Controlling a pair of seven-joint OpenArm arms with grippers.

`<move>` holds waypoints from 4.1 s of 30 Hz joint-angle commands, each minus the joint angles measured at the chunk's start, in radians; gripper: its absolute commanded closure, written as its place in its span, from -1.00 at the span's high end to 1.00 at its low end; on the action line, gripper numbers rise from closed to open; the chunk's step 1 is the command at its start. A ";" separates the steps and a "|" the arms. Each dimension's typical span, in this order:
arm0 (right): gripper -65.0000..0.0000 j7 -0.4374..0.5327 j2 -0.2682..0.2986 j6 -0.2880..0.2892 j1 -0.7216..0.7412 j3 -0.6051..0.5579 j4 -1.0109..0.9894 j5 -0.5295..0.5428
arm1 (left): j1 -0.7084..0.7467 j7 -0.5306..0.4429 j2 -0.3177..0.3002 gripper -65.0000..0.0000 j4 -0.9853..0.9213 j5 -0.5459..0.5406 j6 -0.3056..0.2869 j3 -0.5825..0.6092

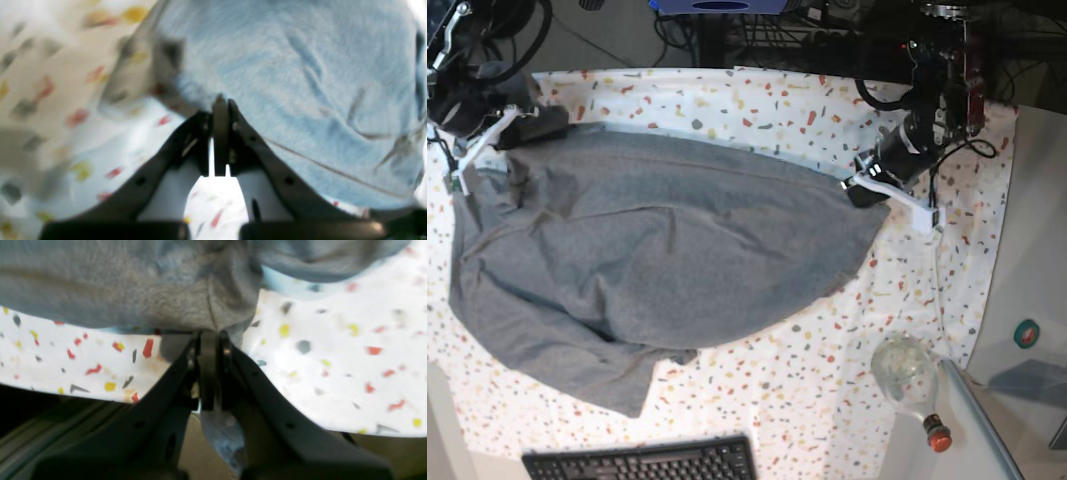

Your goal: Layout the t-shirt on the table in an organized manner, then fold the t-shirt properly

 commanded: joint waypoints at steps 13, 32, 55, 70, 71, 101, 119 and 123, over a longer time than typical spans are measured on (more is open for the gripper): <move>-1.00 -0.020 0.331 -0.113 0.819 0.006 -0.523 0.006 | -0.903 -0.026 0.041 -1.00 -0.430 0.168 0.020 0.386; -1.00 -0.216 0.434 -0.110 0.744 0.017 -0.001 0.012 | -0.807 0.074 0.105 -1.00 0.052 0.166 0.020 0.216; -0.77 -0.029 0.206 -0.110 0.214 0.160 -0.363 0.012 | -0.061 -0.181 -0.036 -1.00 -0.158 0.171 0.020 0.224; -1.00 0.333 0.361 -0.114 0.431 -0.088 -0.615 0.004 | 0.030 -0.181 -0.044 -1.00 -0.157 0.171 0.020 0.211; -1.00 0.367 0.383 -0.114 0.470 -0.091 -0.712 0.004 | 0.033 -0.181 -0.044 -1.00 -0.148 0.171 0.020 0.211; -1.00 0.737 0.542 -0.432 0.595 -0.262 -1.164 0.009 | 0.103 -0.173 -0.056 -1.00 0.033 0.165 0.021 0.210; 0.27 0.118 0.191 -0.030 0.067 0.178 -0.055 0.007 | 0.119 -0.176 -0.056 -0.04 0.035 0.162 0.084 0.210; 0.33 0.118 0.191 -0.032 0.093 0.178 -0.204 0.007 | 0.120 -0.177 -0.056 0.28 0.035 0.162 0.084 0.210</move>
